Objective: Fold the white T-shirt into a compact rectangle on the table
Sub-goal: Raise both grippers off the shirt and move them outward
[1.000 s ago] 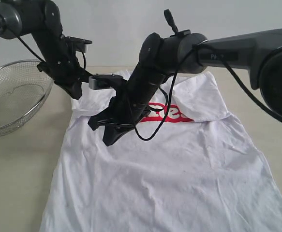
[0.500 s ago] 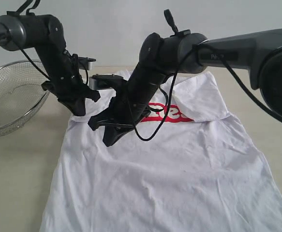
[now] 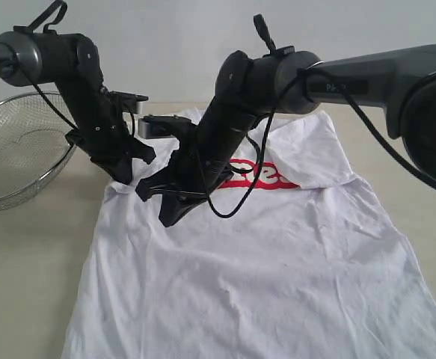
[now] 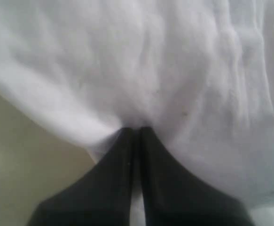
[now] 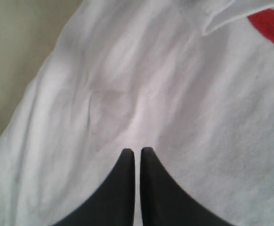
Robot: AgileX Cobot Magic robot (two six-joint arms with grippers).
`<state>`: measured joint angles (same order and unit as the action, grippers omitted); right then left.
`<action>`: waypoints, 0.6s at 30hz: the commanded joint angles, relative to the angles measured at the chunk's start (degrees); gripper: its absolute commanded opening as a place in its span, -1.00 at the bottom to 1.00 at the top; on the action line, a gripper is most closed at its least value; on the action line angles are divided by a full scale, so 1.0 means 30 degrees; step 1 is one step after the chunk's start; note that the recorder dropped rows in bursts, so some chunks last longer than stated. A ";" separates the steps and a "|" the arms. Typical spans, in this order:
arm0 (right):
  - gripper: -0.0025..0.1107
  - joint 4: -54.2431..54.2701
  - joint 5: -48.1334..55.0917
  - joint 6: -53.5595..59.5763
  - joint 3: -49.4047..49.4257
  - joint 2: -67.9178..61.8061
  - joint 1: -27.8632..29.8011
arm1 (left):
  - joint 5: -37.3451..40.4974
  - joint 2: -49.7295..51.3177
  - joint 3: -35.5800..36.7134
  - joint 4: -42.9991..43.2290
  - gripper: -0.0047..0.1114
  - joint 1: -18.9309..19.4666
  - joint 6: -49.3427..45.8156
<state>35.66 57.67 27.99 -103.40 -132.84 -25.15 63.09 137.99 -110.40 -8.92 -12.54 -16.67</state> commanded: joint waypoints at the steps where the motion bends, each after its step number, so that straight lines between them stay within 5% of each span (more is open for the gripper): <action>1: -0.96 0.0001 -0.0821 -0.0346 0.0016 0.0832 0.0034 | -0.0814 0.0017 0.0328 0.0124 -0.84 -0.0049 -0.0235; 18: -0.96 -0.0062 0.0497 -0.2192 0.0149 0.5194 0.3460 | -0.0447 -0.5028 0.0328 -0.2821 -0.84 -0.0011 -0.0087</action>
<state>35.54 57.96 22.48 -103.32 -119.63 -16.28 59.81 126.02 -109.51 -15.11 -12.54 -16.77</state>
